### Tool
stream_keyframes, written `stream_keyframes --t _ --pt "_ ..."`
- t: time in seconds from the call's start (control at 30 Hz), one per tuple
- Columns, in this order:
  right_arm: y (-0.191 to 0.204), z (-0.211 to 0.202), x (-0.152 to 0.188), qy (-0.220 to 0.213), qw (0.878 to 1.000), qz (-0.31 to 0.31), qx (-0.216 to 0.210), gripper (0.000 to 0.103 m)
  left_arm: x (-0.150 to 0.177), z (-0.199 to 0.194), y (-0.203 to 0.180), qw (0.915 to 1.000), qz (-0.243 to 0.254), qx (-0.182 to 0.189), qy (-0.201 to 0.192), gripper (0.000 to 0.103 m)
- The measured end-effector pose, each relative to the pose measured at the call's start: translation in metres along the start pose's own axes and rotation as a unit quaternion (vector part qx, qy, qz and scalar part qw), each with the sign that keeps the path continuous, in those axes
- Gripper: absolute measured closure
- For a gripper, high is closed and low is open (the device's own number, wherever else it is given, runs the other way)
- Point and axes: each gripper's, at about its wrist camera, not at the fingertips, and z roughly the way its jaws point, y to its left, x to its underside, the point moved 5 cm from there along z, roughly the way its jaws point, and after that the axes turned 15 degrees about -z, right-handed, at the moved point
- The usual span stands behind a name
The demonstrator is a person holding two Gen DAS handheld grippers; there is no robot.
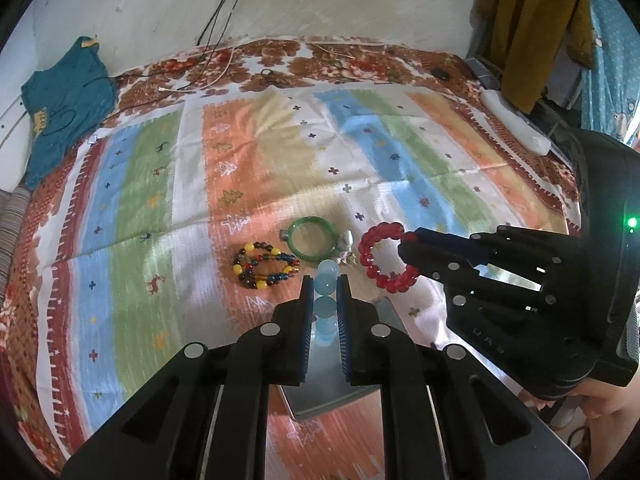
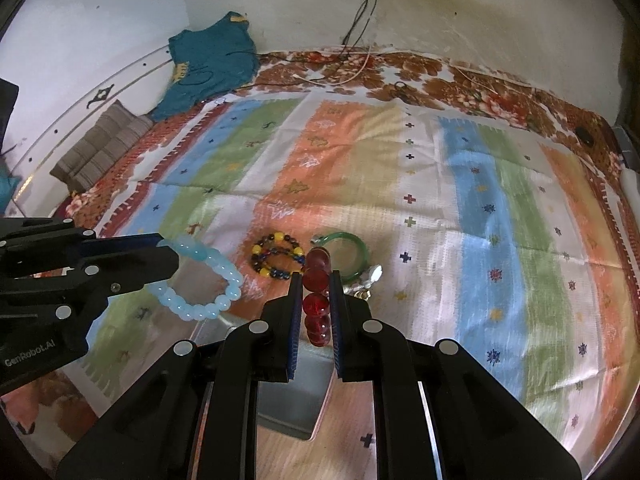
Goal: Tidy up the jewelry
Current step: 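Open both tools to drop the bracelets into the silver tin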
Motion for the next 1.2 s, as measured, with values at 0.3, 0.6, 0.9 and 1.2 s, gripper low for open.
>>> stream_keyframes --t 0.3,0.6,0.9,1.2 --pt "0.011 -0.016 0.018 -0.002 1.0 0.003 -0.009 0.089 0.019 -0.011 0.0 1.0 -0.001 0.005 -0.006 0.092" --pt "0.017 -0.021 0.027 -0.004 1.0 0.002 0.006 0.088 0.031 -0.01 0.007 0.9999 -0.015 0.001 0.008 0.088" --pt "-0.011 -0.011 0.036 0.021 0.999 0.046 0.017 0.079 0.024 -0.009 0.023 0.9991 -0.037 -0.022 -0.001 0.068" --pt "-0.013 0.005 0.035 0.042 0.998 0.049 0.013 0.059 0.018 0.012 0.037 0.9971 -0.059 -0.046 0.018 0.055"
